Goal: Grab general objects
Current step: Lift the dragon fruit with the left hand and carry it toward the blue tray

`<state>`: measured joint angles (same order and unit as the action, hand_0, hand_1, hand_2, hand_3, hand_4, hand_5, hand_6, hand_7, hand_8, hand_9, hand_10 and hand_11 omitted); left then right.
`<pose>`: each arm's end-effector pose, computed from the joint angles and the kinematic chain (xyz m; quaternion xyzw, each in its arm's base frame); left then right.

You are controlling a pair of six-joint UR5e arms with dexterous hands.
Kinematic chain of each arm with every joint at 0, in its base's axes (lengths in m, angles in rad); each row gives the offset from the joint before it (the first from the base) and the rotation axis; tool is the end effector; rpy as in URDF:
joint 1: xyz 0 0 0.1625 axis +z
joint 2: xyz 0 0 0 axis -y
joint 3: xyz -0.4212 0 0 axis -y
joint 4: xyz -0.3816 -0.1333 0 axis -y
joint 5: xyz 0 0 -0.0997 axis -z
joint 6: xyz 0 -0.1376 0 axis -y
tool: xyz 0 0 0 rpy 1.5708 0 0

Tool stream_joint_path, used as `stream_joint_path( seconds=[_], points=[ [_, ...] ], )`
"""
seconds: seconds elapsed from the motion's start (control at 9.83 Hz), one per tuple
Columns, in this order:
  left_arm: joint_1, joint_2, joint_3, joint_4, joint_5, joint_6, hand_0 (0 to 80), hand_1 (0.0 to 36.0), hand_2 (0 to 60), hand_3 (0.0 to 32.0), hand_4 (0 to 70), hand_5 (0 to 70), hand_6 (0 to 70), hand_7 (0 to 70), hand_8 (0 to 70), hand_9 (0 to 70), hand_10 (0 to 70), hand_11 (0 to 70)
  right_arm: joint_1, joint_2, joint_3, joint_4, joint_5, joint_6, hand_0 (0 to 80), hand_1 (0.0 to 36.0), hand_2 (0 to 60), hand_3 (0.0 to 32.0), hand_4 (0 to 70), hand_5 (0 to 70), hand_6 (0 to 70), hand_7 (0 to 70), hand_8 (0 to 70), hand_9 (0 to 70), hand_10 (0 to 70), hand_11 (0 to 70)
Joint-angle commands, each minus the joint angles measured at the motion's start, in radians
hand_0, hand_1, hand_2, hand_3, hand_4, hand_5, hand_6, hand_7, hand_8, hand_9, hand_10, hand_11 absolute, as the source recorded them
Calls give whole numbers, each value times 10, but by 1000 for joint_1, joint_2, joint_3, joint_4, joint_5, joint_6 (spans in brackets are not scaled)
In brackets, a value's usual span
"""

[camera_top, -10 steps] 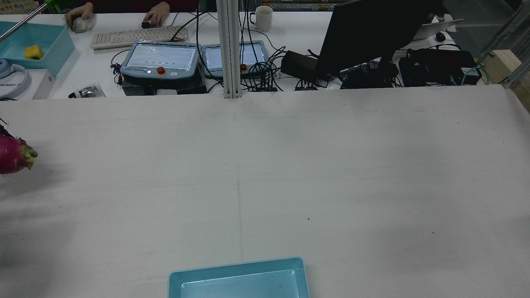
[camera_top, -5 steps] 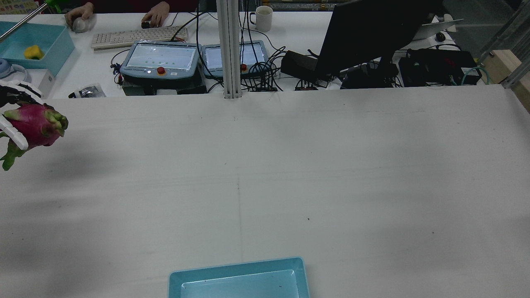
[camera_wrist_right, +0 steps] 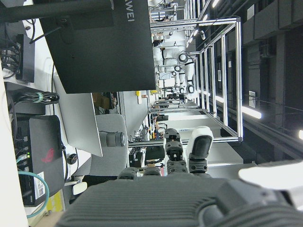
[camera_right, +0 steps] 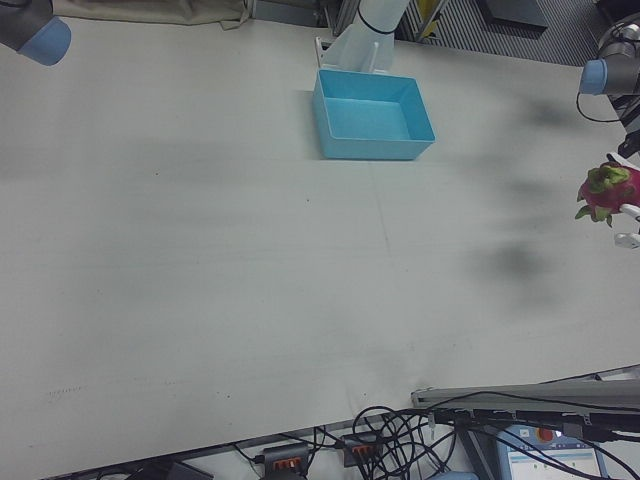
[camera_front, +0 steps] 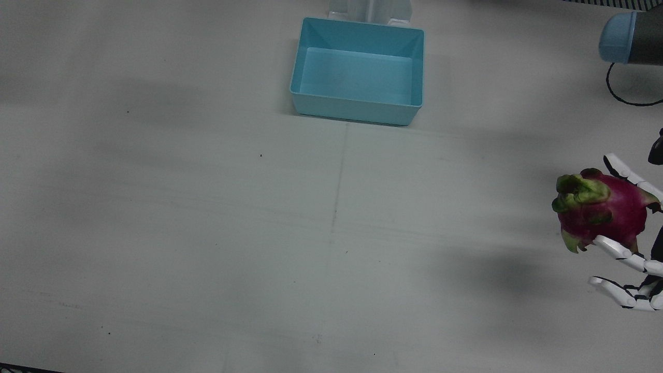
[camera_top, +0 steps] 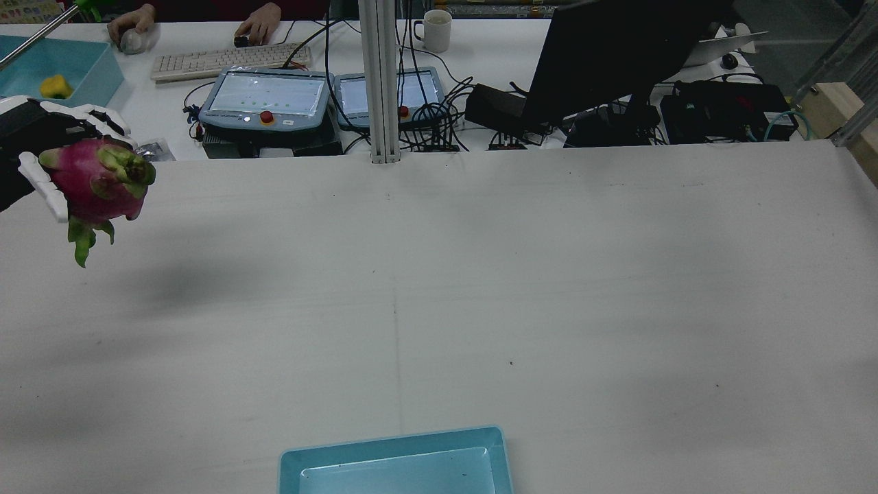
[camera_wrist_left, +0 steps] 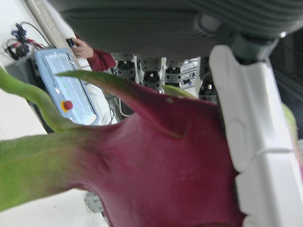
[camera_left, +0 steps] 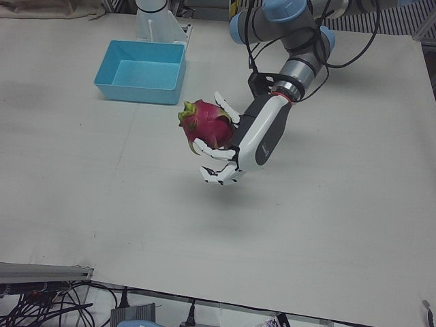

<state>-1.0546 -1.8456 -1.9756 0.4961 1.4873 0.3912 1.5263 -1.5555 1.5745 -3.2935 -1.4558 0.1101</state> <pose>0.1525 -0.5621 0.4011 -0.0214 0.7684 -0.5882 0.2511 0.1262 -0.5164 0.6933 0.0077 0.6589 -0.7496 0.0625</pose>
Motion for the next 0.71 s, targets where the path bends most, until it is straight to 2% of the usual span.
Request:
stream_joint_path(
  seconds=[0.0, 0.2, 0.31, 0.41, 0.51, 0.61],
  points=[
    [17, -10, -177, 44, 65, -44, 800, 0, 0, 0, 700, 431, 198, 560, 316, 342, 243, 354, 0, 0, -2, 0, 0, 2, 0, 0, 0, 0, 0, 0, 0, 0, 0, 0, 0, 0],
    [85, -21, -315, 149, 64, -54, 800, 0, 0, 0, 700, 443, 225, 615, 333, 361, 221, 321, 0, 0, -5, 0, 0, 2, 0, 0, 0, 0, 0, 0, 0, 0, 0, 0, 0, 0],
    [108, -21, -362, 186, 62, -54, 784, 2, 0, 0, 700, 442, 230, 621, 328, 355, 215, 311, 0, 0, -5, 0, 0, 2, 0, 0, 0, 0, 0, 0, 0, 0, 0, 0, 0, 0],
    [122, -24, -365, 190, 62, -54, 800, 17, 0, 0, 700, 447, 242, 639, 318, 360, 211, 307, 0, 0, -5, 0, 0, 2, 0, 0, 0, 0, 0, 0, 0, 0, 0, 0, 0, 0],
    [183, -32, -368, 191, 53, -52, 800, 49, 0, 0, 700, 449, 250, 643, 298, 361, 212, 312, 0, 0, -5, 0, 0, 2, 0, 0, 0, 0, 0, 0, 0, 0, 0, 0, 0, 0],
    [294, -81, -371, 218, 18, -45, 800, 70, 0, 0, 700, 451, 254, 638, 286, 361, 211, 312, 0, 0, -5, 0, 0, 2, 0, 0, 0, 0, 0, 0, 0, 0, 0, 0, 0, 0]
  ],
)
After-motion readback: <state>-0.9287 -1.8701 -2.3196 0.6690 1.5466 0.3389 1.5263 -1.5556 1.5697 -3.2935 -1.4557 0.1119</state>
